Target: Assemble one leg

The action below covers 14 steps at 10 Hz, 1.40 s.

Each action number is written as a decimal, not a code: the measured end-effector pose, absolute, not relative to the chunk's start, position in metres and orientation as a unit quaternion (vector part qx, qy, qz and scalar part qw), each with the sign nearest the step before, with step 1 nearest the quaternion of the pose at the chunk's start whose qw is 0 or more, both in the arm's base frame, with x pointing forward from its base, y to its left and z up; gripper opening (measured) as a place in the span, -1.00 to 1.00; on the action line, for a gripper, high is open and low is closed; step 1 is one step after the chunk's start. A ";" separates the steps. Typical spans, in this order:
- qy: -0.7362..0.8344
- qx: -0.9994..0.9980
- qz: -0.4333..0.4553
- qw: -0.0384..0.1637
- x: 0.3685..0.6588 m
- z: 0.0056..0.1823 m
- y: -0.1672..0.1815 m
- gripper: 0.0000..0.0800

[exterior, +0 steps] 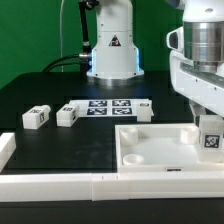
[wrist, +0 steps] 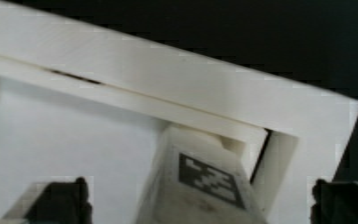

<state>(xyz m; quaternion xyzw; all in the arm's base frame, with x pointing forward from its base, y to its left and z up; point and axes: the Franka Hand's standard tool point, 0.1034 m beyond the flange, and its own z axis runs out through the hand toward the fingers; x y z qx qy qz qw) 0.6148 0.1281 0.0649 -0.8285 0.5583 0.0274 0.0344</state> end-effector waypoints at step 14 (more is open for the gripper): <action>0.013 -0.999 0.009 0.039 0.616 0.064 0.124 -0.26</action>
Offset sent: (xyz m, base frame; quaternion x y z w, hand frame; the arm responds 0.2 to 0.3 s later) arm 0.0028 0.0075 -0.0006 0.0068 -0.0258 -0.3690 0.9290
